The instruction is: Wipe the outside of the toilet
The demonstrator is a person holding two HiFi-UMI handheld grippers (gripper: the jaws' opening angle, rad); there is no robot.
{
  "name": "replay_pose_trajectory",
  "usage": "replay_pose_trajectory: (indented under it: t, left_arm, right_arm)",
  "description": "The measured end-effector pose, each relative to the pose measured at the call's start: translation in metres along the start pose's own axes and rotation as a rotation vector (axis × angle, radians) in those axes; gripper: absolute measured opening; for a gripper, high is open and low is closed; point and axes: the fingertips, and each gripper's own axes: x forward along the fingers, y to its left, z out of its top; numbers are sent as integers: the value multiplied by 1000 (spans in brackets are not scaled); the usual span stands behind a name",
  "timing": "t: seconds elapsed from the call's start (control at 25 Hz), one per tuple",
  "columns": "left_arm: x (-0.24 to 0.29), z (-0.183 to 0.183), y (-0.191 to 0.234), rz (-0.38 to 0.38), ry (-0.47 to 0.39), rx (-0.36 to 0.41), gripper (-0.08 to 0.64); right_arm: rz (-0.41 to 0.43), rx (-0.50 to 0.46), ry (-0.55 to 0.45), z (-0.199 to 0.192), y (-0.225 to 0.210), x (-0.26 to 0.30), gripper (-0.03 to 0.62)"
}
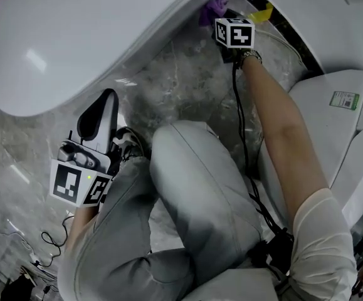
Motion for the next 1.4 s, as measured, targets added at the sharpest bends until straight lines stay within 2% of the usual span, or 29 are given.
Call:
replay_pose_trajectory:
  t: [0.28, 0.64, 0.84, 1.08, 1.16, 1.4]
  left_arm:
    - [-5, -1, 0, 17, 3, 17, 6]
    - [-24, 0, -3, 82, 10, 52, 6]
    - [-31, 1, -8, 100, 10, 74, 6]
    - [-37, 0, -10, 116, 23, 86, 6]
    - [-39, 0, -10, 122, 24, 82, 6]
    - [-40, 2, -15, 131, 10, 92, 6]
  right_arm:
    - [90, 46, -70, 2, 40, -14, 138]
    - [292, 62, -114, -14, 141, -59, 137]
    - [387, 83, -91, -28, 196, -81, 137]
    - [488, 102, -8, -41, 256, -101, 137]
    - [537, 78, 11, -43, 278, -109, 137]
    - [703, -73, 32, -50, 324, -129, 137]
